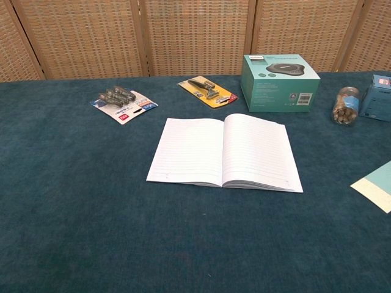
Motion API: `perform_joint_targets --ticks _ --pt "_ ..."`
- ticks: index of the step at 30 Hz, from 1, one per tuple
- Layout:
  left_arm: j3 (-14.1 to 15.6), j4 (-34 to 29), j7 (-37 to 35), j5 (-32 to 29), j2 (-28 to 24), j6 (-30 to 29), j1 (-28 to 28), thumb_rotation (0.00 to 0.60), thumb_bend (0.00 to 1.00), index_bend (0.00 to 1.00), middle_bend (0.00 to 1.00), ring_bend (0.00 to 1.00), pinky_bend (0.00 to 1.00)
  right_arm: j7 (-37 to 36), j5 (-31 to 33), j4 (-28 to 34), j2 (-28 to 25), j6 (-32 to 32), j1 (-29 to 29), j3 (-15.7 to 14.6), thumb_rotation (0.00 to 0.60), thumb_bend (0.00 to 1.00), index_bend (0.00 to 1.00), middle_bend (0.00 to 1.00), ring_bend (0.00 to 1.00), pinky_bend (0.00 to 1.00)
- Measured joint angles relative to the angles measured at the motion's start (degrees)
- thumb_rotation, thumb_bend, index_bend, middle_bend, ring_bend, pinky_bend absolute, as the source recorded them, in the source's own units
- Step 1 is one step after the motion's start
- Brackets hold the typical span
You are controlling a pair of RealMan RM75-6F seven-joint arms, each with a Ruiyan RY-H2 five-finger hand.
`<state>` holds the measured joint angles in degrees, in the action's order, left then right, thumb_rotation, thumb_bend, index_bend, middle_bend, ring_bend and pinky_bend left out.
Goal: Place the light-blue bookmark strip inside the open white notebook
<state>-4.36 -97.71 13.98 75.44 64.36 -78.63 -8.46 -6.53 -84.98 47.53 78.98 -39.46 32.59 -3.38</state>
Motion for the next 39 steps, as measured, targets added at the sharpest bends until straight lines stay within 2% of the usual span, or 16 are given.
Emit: perform_joint_targets --ticks 8,23,25,26,28,30,31,32,33,36,39 --pt "0.08 -4.07 1.9 -1.97 -0.62 0.02 0.3 0.6 0.0 0.0 0.0 0.0 0.0 4.01 2.07 3.56 -3.04 2.16 -1.08 -0.62 0.6 1.0 0.21 0.14 0.0 0.0" --pt "0.78 -1.14 0.58 0.4 -0.36 -0.57 0.19 0.6 0.0 0.0 0.0 0.0 0.0 13.43 7.67 15.36 -10.73 2.68 -3.8 -1.16 0.6 1.0 0.23 0.15 0.0 0.0" --pt "0.79 -1.07 0.49 0.54 -0.34 -0.66 0.2 0.6 0.0 0.0 0.0 0.0 0.0 14.49 8.46 17.17 -11.7 2.48 -4.09 -1.12 0.6 1.0 0.23 0.13 0.0 0.0" --pt "0.81 -1.02 0.45 0.67 -0.33 -0.78 0.22 0.6 0.0 0.0 0.0 0.0 0.0 14.62 8.59 17.93 -12.04 2.16 -4.23 -1.05 0.6 1.0 0.22 0.08 0.0 0.0" --pt "0.81 -0.94 0.46 0.76 -0.27 -0.91 0.23 0.6 0.0 0.0 0.0 0.0 0.0 14.28 8.39 19.02 -12.4 0.43 -4.64 -0.7 0.6 0.98 0.13 0.01 0.0 0.0" --pt "0.81 -0.9 0.66 0.74 -0.22 -0.97 0.25 0.6 0.0 0.0 0.0 0.0 0.0 13.03 7.66 19.3 -12.41 -2.42 -5.21 -0.22 0.6 0.62 0.02 0.0 0.0 0.0" --pt "0.82 -0.91 0.91 0.72 -0.19 -0.99 0.24 0.6 0.0 0.0 0.0 0.0 0.0 12.21 7.26 19.29 -12.33 -3.9 -5.47 0.05 0.6 0.32 0.0 0.0 0.0 0.0" --pt "0.84 -0.96 1.15 0.73 -0.17 -0.97 0.2 0.6 0.0 0.0 0.0 0.0 0.0 11.13 6.81 19.22 -12.2 -5.51 -5.74 0.39 0.6 0.08 0.0 0.0 0.0 0.0" --pt "0.88 -1.04 1.38 0.76 -0.16 -0.93 0.16 0.6 0.0 0.0 0.0 0.0 0.0 9.28 6.09 19.06 -12.02 -7.72 -6.05 0.75 0.6 0.01 0.0 0.0 0.0 0.0" --pt "1.0 -1.18 1.66 0.87 -0.19 -0.83 0.08 0.6 0.0 0.0 0.0 0.0 0.0 3.55 3.35 18.39 -11.75 -11.47 -6.51 1.13 0.6 0.0 0.0 0.0 0.0 0.0" --pt "0.98 -1.12 1.47 0.72 -0.28 -0.71 0.06 0.6 0.0 0.0 0.0 0.0 0.0 -2.07 -0.35 17.93 -11.82 -12.23 -6.4 0.55 0.6 0.0 0.0 0.0 0.0 0.0"
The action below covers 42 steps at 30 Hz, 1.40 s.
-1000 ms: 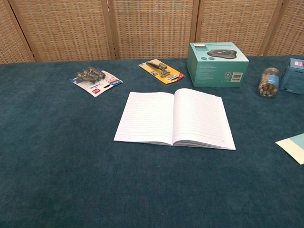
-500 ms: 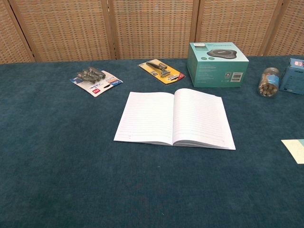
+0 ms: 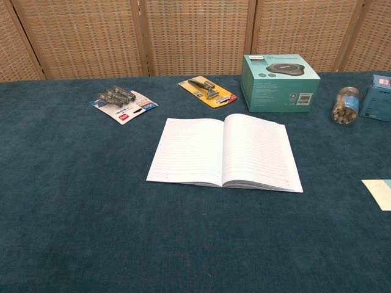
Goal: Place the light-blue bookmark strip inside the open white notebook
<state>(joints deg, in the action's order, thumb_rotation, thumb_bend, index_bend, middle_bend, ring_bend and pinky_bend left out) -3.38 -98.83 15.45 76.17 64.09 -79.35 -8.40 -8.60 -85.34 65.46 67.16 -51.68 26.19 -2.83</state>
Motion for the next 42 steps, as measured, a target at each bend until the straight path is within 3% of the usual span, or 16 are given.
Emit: perform_joint_targets --ticks 4,10,14,28,42 --pt "0.05 0.08 -0.04 -0.07 -0.02 0.29 -0.11 0.6 0.0 0.0 0.0 0.0 0.0 -4.59 -3.92 -0.11 0.03 0.21 0.68 -1.5 0.6 0.0 0.01 0.0 0.0 0.0" --pt "0.09 0.15 0.32 -0.17 0.13 0.56 -0.31 0.6 0.0 0.0 0.0 0.0 0.0 -5.03 -6.02 0.51 1.36 0.32 2.13 -2.19 0.6 0.0 0.21 0.0 0.0 0.0" --pt "0.08 0.19 0.28 -0.32 0.15 0.48 -0.26 0.6 0.0 0.0 0.0 0.0 0.0 -3.34 -6.06 0.91 2.34 0.73 2.94 -1.82 0.6 0.0 0.25 0.0 0.0 0.0" --pt "-0.04 0.55 -0.08 -0.74 0.14 0.61 -0.29 0.6 0.0 0.0 0.0 0.0 0.0 -1.99 -6.58 0.4 4.72 -0.79 2.87 -2.15 0.6 0.0 0.25 0.0 0.0 0.0" --pt "-0.52 0.44 0.43 -1.39 0.55 -0.37 -0.05 0.6 0.0 0.0 0.0 0.0 0.0 -2.27 -8.32 -4.37 8.45 -3.12 2.12 -3.31 0.6 0.0 0.25 0.0 0.0 0.0"
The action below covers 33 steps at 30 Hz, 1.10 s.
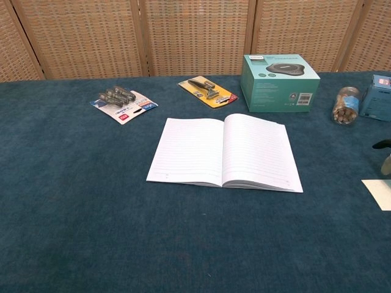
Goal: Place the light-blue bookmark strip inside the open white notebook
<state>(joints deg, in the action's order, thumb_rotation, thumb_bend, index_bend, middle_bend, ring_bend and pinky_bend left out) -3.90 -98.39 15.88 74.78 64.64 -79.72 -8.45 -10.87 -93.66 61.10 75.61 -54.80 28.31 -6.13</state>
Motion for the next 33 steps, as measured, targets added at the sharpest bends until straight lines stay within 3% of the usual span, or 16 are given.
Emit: perform_joint_targets --ticks 16,23,33 --pt "0.07 -0.01 0.16 -0.12 0.04 0.31 -0.12 0.6 0.0 0.0 0.0 0.0 0.0 0.94 0.56 -1.93 1.71 1.98 0.83 -0.43 0.6 0.0 0.28 0.0 0.0 0.0" --pt "0.16 -0.06 0.05 -0.04 -0.02 0.45 -0.17 0.6 0.0 0.0 0.0 0.0 0.0 1.12 0.59 -2.67 2.4 0.78 0.65 -0.36 0.6 0.0 0.55 0.0 0.0 0.0" --pt "0.23 -0.14 -0.07 0.01 -0.18 0.59 -0.23 0.6 0.0 0.0 0.0 0.0 0.0 -0.33 -1.13 -3.66 2.82 -3.51 -0.07 -0.67 0.6 0.0 0.61 0.0 0.0 0.0"
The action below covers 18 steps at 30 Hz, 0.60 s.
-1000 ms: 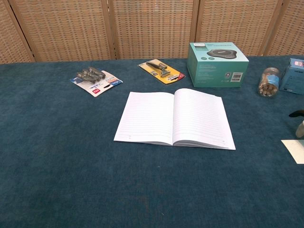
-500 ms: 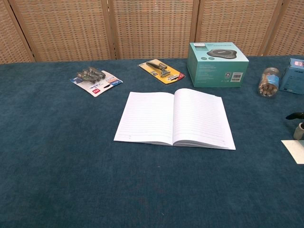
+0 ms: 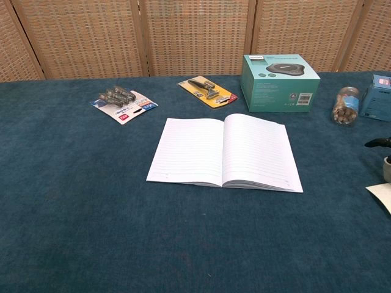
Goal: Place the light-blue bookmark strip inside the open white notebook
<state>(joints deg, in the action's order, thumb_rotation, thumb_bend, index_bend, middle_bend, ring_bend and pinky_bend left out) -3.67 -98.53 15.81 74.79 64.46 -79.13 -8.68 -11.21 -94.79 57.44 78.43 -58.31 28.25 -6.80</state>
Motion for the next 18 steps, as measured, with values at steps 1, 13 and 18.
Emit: perform_joint_targets --ticks 1,13,18 --pt "-0.01 0.0 -0.06 0.0 -0.03 -0.02 0.01 0.6 0.0 0.0 0.0 0.0 0.0 0.05 -0.04 0.16 -0.11 -0.22 -0.03 0.01 0.6 0.0 0.61 0.0 0.0 0.0" --pt "0.0 -0.12 -0.8 0.21 -0.39 -0.2 0.14 0.6 0.0 0.0 0.0 0.0 0.0 1.69 -0.31 4.39 -2.87 -4.66 0.18 1.79 0.6 0.0 0.61 0.0 0.0 0.0" --pt "0.05 -0.04 -1.16 0.32 -0.59 0.1 0.06 0.6 0.0 0.0 0.0 0.0 0.0 5.77 -0.3 10.09 -6.21 -6.11 1.53 4.09 0.6 0.0 0.61 0.0 0.0 0.0"
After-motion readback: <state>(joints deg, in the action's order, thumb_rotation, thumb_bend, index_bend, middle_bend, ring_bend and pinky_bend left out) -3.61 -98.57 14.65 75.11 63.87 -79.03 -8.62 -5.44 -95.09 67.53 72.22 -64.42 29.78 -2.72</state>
